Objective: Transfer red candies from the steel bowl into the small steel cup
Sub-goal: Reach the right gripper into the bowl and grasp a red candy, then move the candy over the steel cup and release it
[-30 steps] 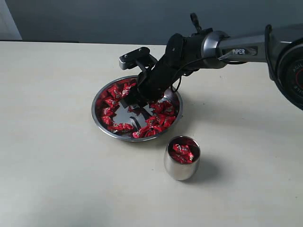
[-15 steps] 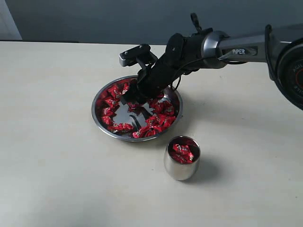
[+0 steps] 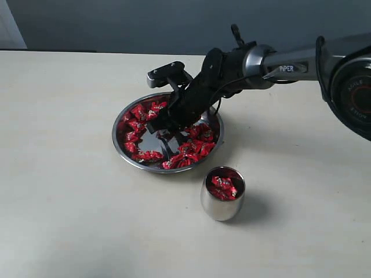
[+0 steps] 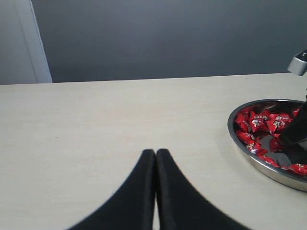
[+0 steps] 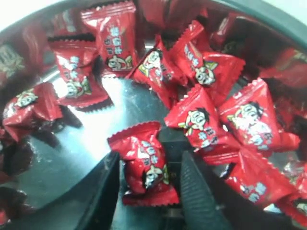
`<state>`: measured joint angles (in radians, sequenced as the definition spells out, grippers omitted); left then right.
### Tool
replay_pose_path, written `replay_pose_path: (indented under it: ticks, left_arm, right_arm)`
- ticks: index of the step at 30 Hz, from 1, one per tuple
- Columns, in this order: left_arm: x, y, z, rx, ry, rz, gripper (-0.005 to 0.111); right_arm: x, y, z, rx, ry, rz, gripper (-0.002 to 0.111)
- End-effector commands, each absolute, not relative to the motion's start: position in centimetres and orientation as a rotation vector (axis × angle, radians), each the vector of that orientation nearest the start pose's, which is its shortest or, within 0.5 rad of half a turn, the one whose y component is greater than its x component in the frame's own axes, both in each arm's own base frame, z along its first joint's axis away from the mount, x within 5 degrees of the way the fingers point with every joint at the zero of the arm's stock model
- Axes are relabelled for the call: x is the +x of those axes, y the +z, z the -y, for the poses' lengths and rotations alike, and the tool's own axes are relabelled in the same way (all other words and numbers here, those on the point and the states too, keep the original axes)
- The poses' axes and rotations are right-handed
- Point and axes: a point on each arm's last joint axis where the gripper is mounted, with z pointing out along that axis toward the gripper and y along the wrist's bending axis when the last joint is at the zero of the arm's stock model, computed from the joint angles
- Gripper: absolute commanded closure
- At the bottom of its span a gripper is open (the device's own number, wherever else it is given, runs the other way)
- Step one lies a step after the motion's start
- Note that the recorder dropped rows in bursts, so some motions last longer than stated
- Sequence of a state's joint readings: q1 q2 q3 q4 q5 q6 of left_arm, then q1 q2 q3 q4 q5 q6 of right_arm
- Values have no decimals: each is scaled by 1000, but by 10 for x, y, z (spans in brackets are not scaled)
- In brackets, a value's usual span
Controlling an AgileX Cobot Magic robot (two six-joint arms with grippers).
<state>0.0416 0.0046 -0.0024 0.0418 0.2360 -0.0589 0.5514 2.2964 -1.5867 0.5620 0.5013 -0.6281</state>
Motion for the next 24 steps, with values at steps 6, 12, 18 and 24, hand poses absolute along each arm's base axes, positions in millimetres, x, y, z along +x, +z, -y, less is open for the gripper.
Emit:
replay_pose_path:
  ticks: [6, 12, 18, 24]
  left_arm:
    - [55, 192, -3, -56, 18, -1715, 106]
    - [55, 192, -3, -56, 18, -1715, 106]
    - [55, 192, -3, -56, 18, -1715, 106]
    - [55, 192, -3, -56, 18, -1715, 106]
  right_arm:
    - [391, 105, -269, -984, 517, -2503, 103]
    - [385, 119, -269, -1015, 555, -2521, 109]
    - [365, 201, -264, -1084, 637, -2436, 109]
    - [322, 254, -240, -1101, 680, -2425, 109]
